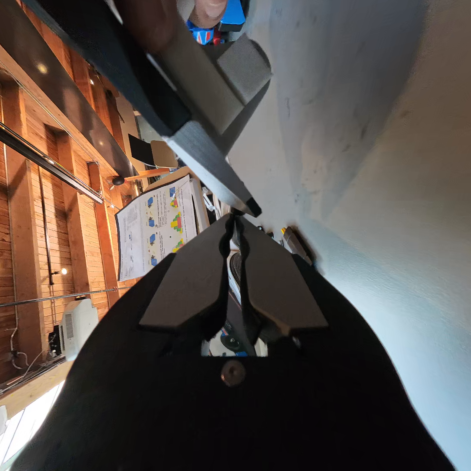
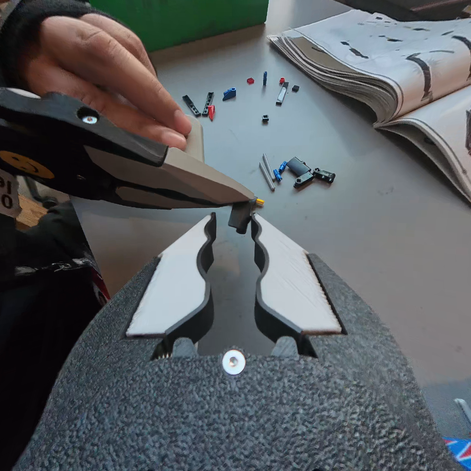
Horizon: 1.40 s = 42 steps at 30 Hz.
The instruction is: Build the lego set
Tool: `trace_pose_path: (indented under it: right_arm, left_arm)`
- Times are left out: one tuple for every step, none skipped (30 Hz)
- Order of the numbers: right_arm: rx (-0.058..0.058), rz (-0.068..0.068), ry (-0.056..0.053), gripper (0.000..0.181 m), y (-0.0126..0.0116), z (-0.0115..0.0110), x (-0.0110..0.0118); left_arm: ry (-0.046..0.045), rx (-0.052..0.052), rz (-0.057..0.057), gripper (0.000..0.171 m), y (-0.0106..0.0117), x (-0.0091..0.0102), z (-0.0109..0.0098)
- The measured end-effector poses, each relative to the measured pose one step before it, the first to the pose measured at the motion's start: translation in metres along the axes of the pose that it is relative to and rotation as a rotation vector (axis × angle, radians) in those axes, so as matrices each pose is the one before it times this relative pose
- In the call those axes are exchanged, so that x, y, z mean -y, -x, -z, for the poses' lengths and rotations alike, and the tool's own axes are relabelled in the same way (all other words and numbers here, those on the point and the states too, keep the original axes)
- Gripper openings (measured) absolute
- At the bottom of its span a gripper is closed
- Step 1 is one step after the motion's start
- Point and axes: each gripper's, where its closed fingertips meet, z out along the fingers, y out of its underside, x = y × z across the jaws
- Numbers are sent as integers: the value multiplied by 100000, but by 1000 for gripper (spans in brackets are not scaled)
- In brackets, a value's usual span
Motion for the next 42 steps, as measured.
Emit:
trace_pose_path:
  right_arm:
    - [526, -2248, -927, 18, -140, 33, -48]
    - [871, -922, -1253, 16, 2, 28, -12]
    - [560, 185, -26, 16, 100, -2, -93]
    - [-641, 2239, 962, 16, 32, 4, -128]
    - [-2803, 4740, 960, 15, -200, 32, -151]
    - [-4189, 6858, 2136, 15, -407, 63, -307]
    - [-3248, 8079, 3270, 15, -257, 63, -455]
    - [-1880, 8391, 3405, 15, -9, 29, -479]
    - [-1243, 8167, 2724, 15, 103, -5, -403]
    - [-819, 7371, 2063, 15, 131, -45, -346]
    - [-494, 6043, 1675, 15, 105, -68, -311]
    - [-61, 4783, 854, 15, 74, -52, -207]
    - [371, 3948, -184, 15, 100, -22, -88]
    - [688, 3524, -898, 15, 120, 35, 17]
    - [1000, 3336, -1468, 15, 177, 89, 89]
    - [885, 3174, -1489, 15, 170, 98, 70]
    - [595, 2653, -809, 15, 101, 77, -51]
    - [1486, 1619, -153, 15, 206, 59, -153]
    - [2338, 376, 53, 15, 329, 56, -167]
    - [1867, 133, 222, 15, 291, 68, -168]
    - [870, 507, -112, 15, 181, 101, -91]
    - [512, 688, -303, 15, 169, 152, -27]
    - [652, 476, 152, 14, 200, 169, -77]
    - [407, 97, 474, 13, 162, 186, -109]
    - [457, -717, 395, 14, 136, 202, -111]
    - [1136, -1786, 23, 14, 202, 205, -71]
    - [1469, -2336, -370, 16, 224, 228, -15]
    - [700, -2254, -429, 21, 115, 246, 7]
    - [53, -2472, -705, 22, -3, 272, 37]
    - [424, -2911, -1163, 22, 2, 262, 120]
    - [496, -3433, -858, 22, -52, 175, 113]
    - [-525, -4036, 639, 22, -282, 18, -76]
    - [-1218, -4585, 2528, 22, -443, -151, -299]
    - [-1142, -5109, 3093, 22, -439, -285, -313]
    - [-517, -5205, 2677, 22, -305, -337, -190]
    - [1270, -3920, 1731, 25, 95, -312, -5]
    - [1958, -2064, 689, 32, 303, -229, 131]
    - [423, -976, 182, 34, 110, -165, 150]
    - [135, -563, 260, 33, 36, -120, 80]
    - [702, -611, 260, 30, 58, -70, 42]
    - [389, -963, 218, 30, -62, -47, 27]
    - [650, -1813, 223, 31, -80, -51, -20]
  left_arm:
    - [-1074, 1108, -1466, 0, -57, 105, 64]
    - [-764, 744, -223, 0, -56, 44, 72]
    - [-944, -1294, 4053, 0, -202, 92, 110]
    - [-1348, -3846, 7851, 0, -367, 109, 170]
    - [-980, -4067, 9637, 0, -220, -55, 229]
    - [-563, -5079, 10833, 2, -164, -308, 240]
    - [671, -5927, 12686, 18, -99, -613, 175]
    - [3081, -7843, 13487, 26, -229, -973, 55]
    - [5564, -8360, 13393, 30, -212, -1242, -102]
    - [5068, -8366, 11802, 32, -146, -936, -175]
    - [2310, -7947, 10108, 35, -200, -387, -167]
    - [204, -8640, 7894, 35, -472, 34, -96]
    - [-327, -6726, 6579, 34, -391, 168, -85]
    - [922, -5384, 4301, 33, -350, -40, -199]
    - [2622, -2414, 2151, 33, 36, -313, -372]
    - [2256, 291, 619, 31, 400, -288, -384]
    - [-1100, -2047, 194, 22, -49, 213, -81]
    - [561, -2419, -772, 15, -188, 24, -153]
    - [-290, -996, -768, 14, -31, 117, -79]
    - [-111, -1262, -1813, 14, -74, 92, -57]
    - [243, -2298, -2627, 14, -237, 55, -7]
    - [437, -3021, -3413, 14, -443, 26, 27]
    - [193, -2582, -4854, 14, -554, 35, 41]
    - [-40, -2088, -6083, 14, -622, 62, 59]
    - [-103, -539, -5899, 13, -457, 83, 46]
    - [127, 999, -4566, 13, -172, 93, 15]
    - [169, 782, -3406, 13, -111, 105, -19]
    - [-340, -846, -2731, 14, -299, 202, -45]
    - [-530, -1421, -2031, 14, -335, 220, -48]
    - [-237, -1103, -1217, 14, -240, 200, -67]
    - [201, -553, -570, 14, -76, 131, -62]
    - [292, -167, -442, 14, 17, 64, -45]
    - [-32, -315, -973, 14, 21, 22, -12]
    - [-180, 122, -1135, 14, 96, -40, 15]
    - [225, 695, -384, 14, 220, -117, 21]
    - [412, 308, 590, 14, 181, -127, 38]
    - [304, 32, 1198, 16, 121, -83, 31]
    - [14, -551, 1144, 16, -2, -20, -1]
    - [-377, -745, 1133, 14, -67, 21, -21]
    - [-673, -529, 1354, 14, -42, 51, -47]
    - [-671, -466, 1582, 13, -2, 78, -59]
    - [-513, -367, 1099, 14, 17, 42, -44]
